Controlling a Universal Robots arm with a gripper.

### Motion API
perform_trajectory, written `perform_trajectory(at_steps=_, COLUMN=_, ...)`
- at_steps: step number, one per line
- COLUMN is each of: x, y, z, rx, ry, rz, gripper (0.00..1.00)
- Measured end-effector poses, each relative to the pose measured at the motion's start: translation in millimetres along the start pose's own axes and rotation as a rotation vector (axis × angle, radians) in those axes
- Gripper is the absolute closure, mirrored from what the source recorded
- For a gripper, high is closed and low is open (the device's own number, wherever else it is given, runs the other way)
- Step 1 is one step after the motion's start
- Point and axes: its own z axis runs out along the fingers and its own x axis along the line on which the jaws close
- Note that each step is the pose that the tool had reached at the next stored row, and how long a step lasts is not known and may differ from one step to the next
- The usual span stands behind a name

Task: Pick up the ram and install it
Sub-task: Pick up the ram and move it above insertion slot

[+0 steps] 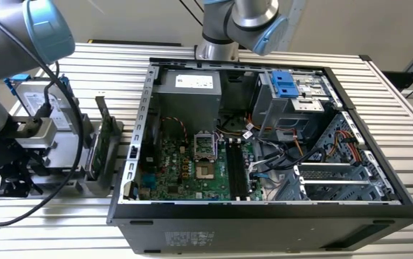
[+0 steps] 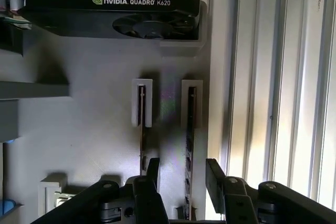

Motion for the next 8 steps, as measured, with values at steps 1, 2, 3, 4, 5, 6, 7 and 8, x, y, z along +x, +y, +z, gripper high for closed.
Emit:
perform_trajectory(at_steps=1, x=-0.2, y=0.0, z=0.5, rx=0.0, ry=0.0, rz=0.0, gripper=0.0)
perform_trajectory(at_steps=2, x=-0.5, y=-0.1, z=0.8, rx=0.0, ry=-0.0001, rz=0.0, gripper=0.0)
perform_trajectory(at_steps=3, x=-0.5, y=-0.1, z=0.9, rx=0.0, ry=0.0, rz=0.0, gripper=0.0)
perform_trajectory(at_steps=4, x=-0.5, y=-0.1, z=0.9, rx=-0.0001, ry=0.0001, rz=0.0, gripper=0.0)
perform_trajectory(at_steps=5, x=-0.7, y=-0.1, z=1.1, rx=-0.0001, ry=0.0001, rz=0.0, gripper=0.0)
perform_trajectory(at_steps=6, x=-1.2, y=-0.1, z=1.1, rx=0.0001, ry=0.0, rz=0.0, gripper=0.0)
perform_trajectory(at_steps=7, x=-1.6, y=-0.1, z=1.1, rx=0.0, ry=0.0, rz=0.0, gripper=0.0)
perform_trajectory(at_steps=8, x=-2.0, y=-0.1, z=1.0, rx=0.0, ry=0.0, rz=0.0, gripper=0.0)
